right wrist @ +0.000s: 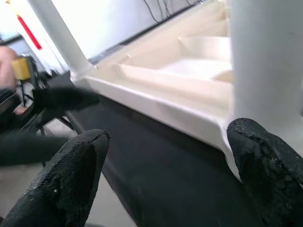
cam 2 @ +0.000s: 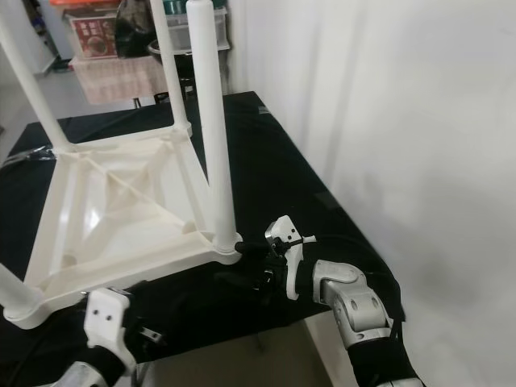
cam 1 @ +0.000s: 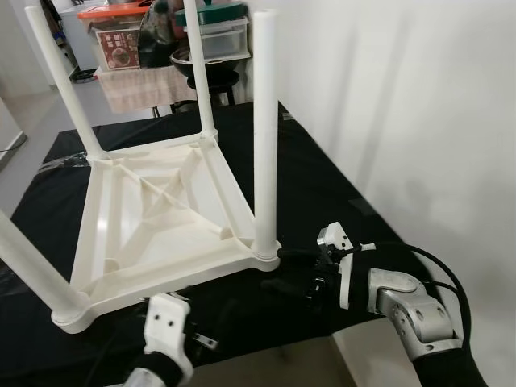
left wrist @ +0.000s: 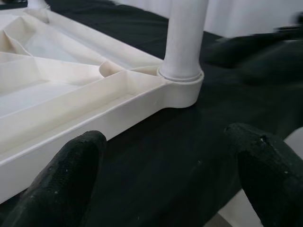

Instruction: Building children table

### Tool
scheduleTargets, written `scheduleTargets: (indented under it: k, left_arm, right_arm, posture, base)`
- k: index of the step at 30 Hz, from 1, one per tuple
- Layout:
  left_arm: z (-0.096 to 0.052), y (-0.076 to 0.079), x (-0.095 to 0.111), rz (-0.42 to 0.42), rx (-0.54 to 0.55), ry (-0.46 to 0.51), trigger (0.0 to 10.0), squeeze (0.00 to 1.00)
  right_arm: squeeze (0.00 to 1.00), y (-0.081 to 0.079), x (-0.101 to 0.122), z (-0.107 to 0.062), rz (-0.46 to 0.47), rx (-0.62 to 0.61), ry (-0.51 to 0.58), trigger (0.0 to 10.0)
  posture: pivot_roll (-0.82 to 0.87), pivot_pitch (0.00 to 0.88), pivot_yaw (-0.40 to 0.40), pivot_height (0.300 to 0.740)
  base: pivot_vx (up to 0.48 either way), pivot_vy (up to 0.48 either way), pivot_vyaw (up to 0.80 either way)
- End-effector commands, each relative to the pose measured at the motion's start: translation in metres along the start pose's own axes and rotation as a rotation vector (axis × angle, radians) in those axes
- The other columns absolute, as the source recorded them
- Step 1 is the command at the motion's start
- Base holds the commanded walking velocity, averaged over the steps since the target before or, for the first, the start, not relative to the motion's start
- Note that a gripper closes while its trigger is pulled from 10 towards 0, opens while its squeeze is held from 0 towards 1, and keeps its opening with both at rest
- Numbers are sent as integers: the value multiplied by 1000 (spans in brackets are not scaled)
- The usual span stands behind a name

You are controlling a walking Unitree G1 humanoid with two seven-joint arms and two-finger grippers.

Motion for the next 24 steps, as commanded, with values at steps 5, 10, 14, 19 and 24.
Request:
scheduleTargets:
  k: [5, 10, 14, 19, 24]
  left_arm:
    - [-5, 7, -3, 23, -72, -27, 10000, 0]
    - [-7, 6, -2, 13, -98, -22, 10000, 0]
    - [-7, 5, -3, 4, -97, -23, 10000, 0]
    - [-7, 5, -2, 12, -100, -18, 10000, 0]
    - [-7, 5, -3, 13, -94, -20, 10000, 0]
  right_arm:
    - [0, -15, 11, 12, -31, 106, 54, 10000]
    - [0, -25, 3, 9, -1, 186, 20, 10000]
    - [0, -27, 0, 6, 35, 208, 1, 10000]
    - [0, -24, 0, 6, 29, 186, 1, 10000]
    - [0, -19, 0, 11, 3, 146, -4, 10000]
  posture:
    - [16, 0, 20, 740]
    - [18, 0, 21, 740]
    - [16, 0, 23, 740]
    - [12, 0, 25, 740]
    - [10, 0, 25, 740]
  base:
    - [0, 465, 160]
    - [0, 465, 800]
    - [0, 452, 200]
    - [0, 88, 0]
    - [0, 0, 0]
Point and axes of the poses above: a point about 5 cm out from each wrist's last joint towards the gripper, its own z axis pointing out of the wrist towards the gripper, its own x axis along the axis of the wrist's last joint, y = z × x, the point moved 4 cm from there along z, pointing out of the wrist towards the gripper, and after that the axes turned 8 degrees about z, right-handed, at the moved point
